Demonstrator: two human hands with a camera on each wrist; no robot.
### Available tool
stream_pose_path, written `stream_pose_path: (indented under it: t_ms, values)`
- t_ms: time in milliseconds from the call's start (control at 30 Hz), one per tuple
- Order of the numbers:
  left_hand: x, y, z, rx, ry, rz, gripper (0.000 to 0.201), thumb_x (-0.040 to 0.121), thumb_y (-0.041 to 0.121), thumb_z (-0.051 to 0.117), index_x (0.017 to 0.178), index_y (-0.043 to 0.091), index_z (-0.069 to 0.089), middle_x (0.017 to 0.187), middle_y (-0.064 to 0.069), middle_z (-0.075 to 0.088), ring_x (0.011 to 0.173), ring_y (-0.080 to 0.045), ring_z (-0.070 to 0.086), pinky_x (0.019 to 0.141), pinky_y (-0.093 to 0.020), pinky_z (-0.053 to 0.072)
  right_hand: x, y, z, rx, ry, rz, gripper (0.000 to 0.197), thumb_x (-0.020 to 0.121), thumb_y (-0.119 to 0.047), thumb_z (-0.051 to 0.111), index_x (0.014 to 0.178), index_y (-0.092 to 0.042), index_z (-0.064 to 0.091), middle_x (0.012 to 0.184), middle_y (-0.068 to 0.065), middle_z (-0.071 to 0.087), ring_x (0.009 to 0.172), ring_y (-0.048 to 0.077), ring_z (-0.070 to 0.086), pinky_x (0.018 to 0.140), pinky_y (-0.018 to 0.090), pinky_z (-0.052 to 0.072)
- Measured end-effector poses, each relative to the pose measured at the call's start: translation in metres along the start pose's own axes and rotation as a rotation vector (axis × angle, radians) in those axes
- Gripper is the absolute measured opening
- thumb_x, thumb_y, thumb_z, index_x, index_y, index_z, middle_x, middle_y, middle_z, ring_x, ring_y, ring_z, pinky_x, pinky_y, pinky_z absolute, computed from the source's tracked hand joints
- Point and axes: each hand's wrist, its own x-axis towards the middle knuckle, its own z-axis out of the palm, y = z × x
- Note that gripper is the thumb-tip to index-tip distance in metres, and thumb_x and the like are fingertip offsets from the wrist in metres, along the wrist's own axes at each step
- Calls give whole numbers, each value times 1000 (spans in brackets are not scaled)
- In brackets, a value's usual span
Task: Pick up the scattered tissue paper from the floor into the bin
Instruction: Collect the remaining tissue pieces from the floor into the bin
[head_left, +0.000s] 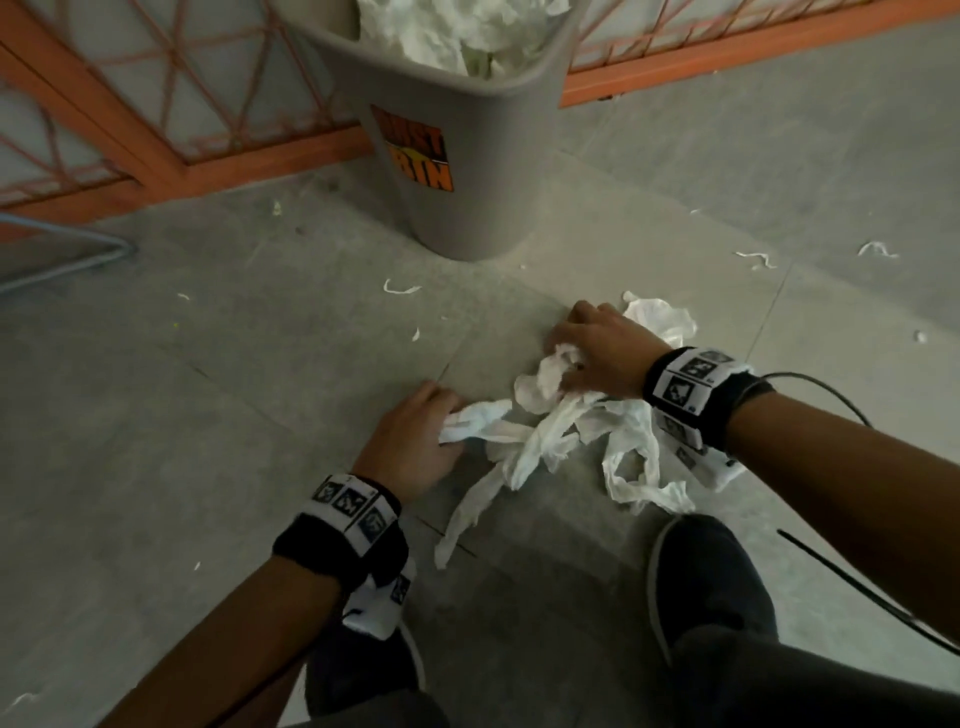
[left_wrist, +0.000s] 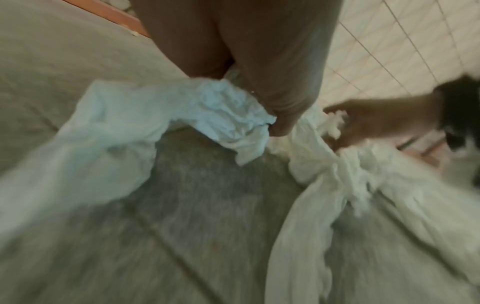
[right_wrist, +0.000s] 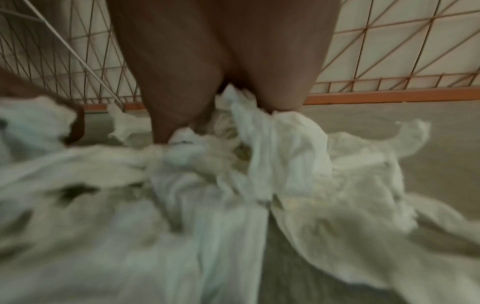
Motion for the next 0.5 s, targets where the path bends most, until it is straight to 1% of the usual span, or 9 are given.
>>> stream_pose_path:
  t_ms: [67, 133, 167, 200, 233, 300, 367, 433, 500]
  values:
    - [8, 1, -16, -82, 80, -49, 14, 77, 10, 62, 89, 6, 56, 88, -10, 60, 79, -31, 60, 66, -29, 38, 1, 4, 6, 7, 60, -9, 40, 79, -37, 67, 115, -19, 61, 113, 11, 56, 107, 35, 50, 87, 38, 42]
    - [17, 2, -33, -163, 190, -85, 16, 75, 7, 52, 90, 8, 58, 82, -6, 62, 77, -28, 61, 67, -29, 42, 1, 5, 7, 87, 182, -44, 21, 80, -21, 66, 97, -10, 63, 98, 15, 63, 94, 37, 57, 79, 31, 31]
    - [23, 2, -41, -182, 248, -107, 19, 75, 6, 48, 91, 8, 59, 82, -7, 64, 78, -27, 62, 69, -29, 43, 1, 6, 6, 134, 254, -69, 9, 78, -14, 64, 85, -12, 59, 85, 15, 63, 83, 38, 59, 77, 31, 28]
    - [31, 2, -48, -194, 305, -131, 22, 74, 7, 45, 91, 7, 60, 85, -9, 66, 82, -28, 63, 71, -30, 46, 0, 8, 5, 189, 328, -83, 10, 75, -10, 63, 76, -15, 53, 72, 13, 59, 72, 38, 59, 75, 33, 29]
    - [41, 0, -53, -206, 351, -164, 27, 74, 11, 43, 94, 5, 60, 90, -13, 67, 87, -29, 63, 77, -34, 49, 0, 11, 5, 248, 392, -96, 12, 72, -9, 61, 70, -14, 50, 66, 9, 52, 64, 36, 56, 73, 35, 34]
    - [62, -9, -60, -211, 378, -266, 32, 79, 19, 46, 104, 6, 59, 104, -16, 66, 98, -32, 62, 88, -42, 51, 1, 17, 4, 348, 446, -70, 7, 73, -6, 60, 72, -8, 53, 72, 5, 46, 62, 31, 50, 69, 38, 40]
    - [81, -19, -62, -160, 338, -349, 35, 84, 27, 54, 115, 10, 54, 114, -14, 62, 105, -33, 59, 93, -44, 49, 1, 23, 3, 412, 472, -47, 6, 75, 1, 56, 78, -4, 56, 82, 5, 46, 67, 30, 51, 66, 36, 42]
    - [95, -30, -59, -48, 275, -347, 41, 86, 29, 59, 123, 13, 50, 121, -16, 58, 109, -38, 56, 94, -46, 47, -3, 26, 2, 472, 508, -67, 7, 75, -1, 51, 81, -4, 55, 84, 5, 48, 70, 31, 52, 65, 34, 40]
    - [103, -41, -53, 83, 209, -349, 42, 86, 25, 61, 124, 10, 51, 122, -21, 56, 110, -43, 54, 94, -48, 46, -8, 27, 1, 530, 545, -86, 11, 76, -9, 51, 85, -5, 56, 84, 8, 54, 74, 32, 54, 66, 34, 40]
